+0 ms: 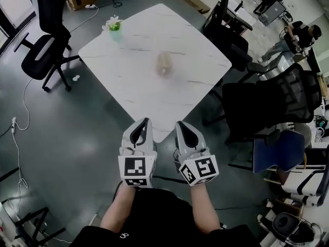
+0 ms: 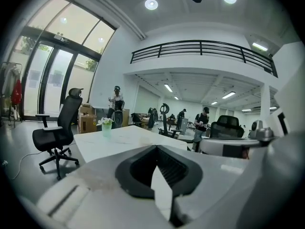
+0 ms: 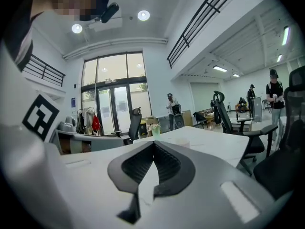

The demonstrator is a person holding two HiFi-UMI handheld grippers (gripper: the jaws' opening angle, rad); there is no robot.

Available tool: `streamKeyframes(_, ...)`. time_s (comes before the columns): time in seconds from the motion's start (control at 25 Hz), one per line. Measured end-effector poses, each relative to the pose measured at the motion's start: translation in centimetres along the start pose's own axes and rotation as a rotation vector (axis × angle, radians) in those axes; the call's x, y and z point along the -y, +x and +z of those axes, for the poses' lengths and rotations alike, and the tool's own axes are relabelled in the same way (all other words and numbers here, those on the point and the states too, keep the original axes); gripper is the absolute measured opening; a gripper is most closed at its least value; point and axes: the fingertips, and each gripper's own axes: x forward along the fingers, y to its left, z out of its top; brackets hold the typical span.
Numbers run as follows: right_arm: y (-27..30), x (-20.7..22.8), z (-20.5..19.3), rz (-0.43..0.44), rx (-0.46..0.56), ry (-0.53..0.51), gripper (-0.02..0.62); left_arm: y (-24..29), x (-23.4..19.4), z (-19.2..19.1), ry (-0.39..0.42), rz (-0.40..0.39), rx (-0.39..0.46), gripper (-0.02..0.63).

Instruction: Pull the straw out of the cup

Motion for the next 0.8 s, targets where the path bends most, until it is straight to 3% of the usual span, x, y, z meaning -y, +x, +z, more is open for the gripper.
streamKeyframes(0.4, 11.4, 0.9, 5.0, 0.007, 0.022, -0.043, -0.005, 7.9, -6.0, 4.9, 0.001, -0.034, 0.008, 0.002)
streamKeyframes(0.8, 12.7, 4.9, 4.3, -0.080, -0.032, -0.036, 0.011, 12.8, -4.6, 4.9, 0.004, -0.121, -0.039, 0.002)
